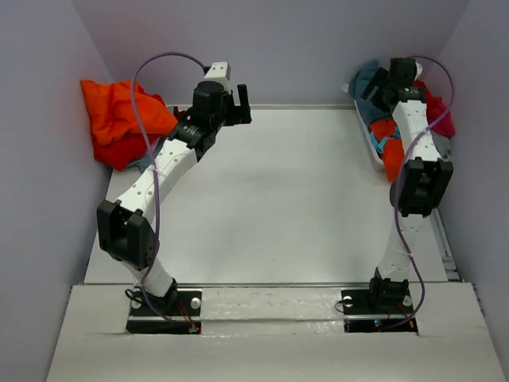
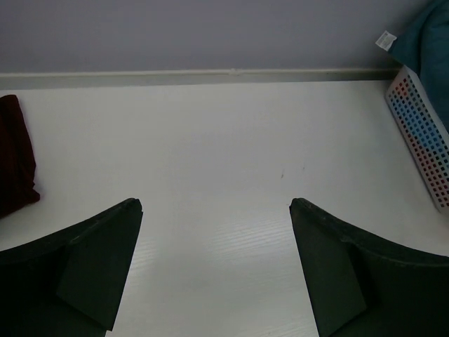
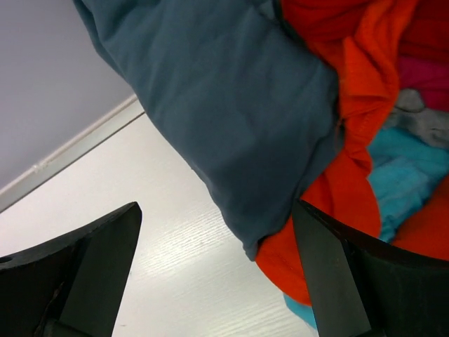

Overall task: Fold and stack the t-shirts
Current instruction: Grab the tshirt from the pile

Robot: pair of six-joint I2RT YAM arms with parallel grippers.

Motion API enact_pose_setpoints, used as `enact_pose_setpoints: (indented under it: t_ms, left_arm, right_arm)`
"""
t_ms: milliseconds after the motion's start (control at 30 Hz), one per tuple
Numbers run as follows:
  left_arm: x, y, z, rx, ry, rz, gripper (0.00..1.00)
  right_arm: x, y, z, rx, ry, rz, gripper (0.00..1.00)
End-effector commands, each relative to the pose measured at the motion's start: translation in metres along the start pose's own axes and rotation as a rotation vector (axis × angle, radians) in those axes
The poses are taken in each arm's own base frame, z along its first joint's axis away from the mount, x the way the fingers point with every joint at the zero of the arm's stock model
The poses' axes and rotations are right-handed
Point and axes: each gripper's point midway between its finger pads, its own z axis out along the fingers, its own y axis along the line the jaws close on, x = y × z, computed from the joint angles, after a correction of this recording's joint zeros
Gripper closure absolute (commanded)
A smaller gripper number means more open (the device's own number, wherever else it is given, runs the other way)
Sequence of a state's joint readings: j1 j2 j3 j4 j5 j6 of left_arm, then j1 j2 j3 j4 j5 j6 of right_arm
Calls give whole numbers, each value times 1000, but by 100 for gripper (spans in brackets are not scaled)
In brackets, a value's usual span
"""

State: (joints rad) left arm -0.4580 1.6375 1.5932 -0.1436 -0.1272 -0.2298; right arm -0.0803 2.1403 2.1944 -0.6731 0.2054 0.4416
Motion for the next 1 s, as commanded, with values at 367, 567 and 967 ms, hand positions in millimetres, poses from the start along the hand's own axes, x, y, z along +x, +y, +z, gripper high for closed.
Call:
enact_pose_setpoints:
  t_ms: [367, 567, 967]
  left_arm:
    - [-6, -15, 6, 63, -24, -18, 1]
    - [-5, -14, 7, 61, -19, -14, 1]
    - [5, -16, 15, 69, 13, -14, 1]
  right_arm:
    - [19, 13, 23, -67, 76, 32, 31]
    - [32, 8, 29, -45, 105, 37, 33]
    - [31, -26, 16, 36, 77, 63, 31]
